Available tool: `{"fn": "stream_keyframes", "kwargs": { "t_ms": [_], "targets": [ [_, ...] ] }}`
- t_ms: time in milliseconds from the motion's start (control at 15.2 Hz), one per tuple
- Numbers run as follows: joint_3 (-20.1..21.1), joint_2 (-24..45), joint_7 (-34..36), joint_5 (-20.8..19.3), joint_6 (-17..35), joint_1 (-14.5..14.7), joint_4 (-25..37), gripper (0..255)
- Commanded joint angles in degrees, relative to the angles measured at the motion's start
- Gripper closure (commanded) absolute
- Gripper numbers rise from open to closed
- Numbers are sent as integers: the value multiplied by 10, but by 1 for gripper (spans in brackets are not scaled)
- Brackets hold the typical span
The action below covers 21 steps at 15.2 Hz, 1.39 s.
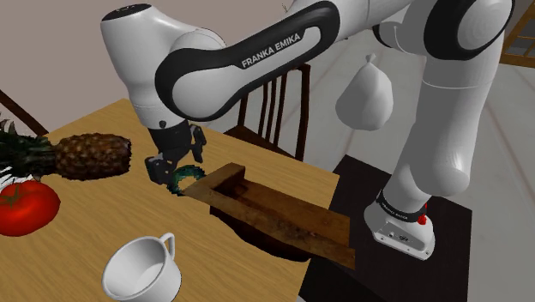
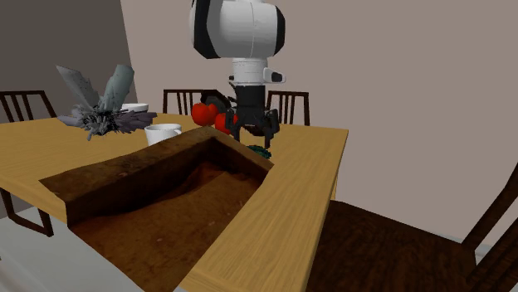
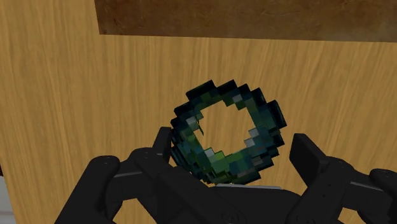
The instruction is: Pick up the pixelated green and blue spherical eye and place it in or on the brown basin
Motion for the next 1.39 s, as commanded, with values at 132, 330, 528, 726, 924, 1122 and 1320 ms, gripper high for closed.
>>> {"fn": "stream_keyframes", "kwargs": {
  "t_ms": [132,330,528,726,924,1122,1320],
  "targets": [
    [0,1,0,-1,2,0,-1,0],
    [0,1,0,-1,2,0,-1,0],
    [0,1,0,-1,2,0,-1,255],
    [-1,2,0,-1,2,0,0,255],
    [0,0,-1,0,3,-1,-3,255],
    [1,-2,-2,2,-12,0,10,255],
    [2,-6,-4,5,-33,0,29,255]
  ]
}}
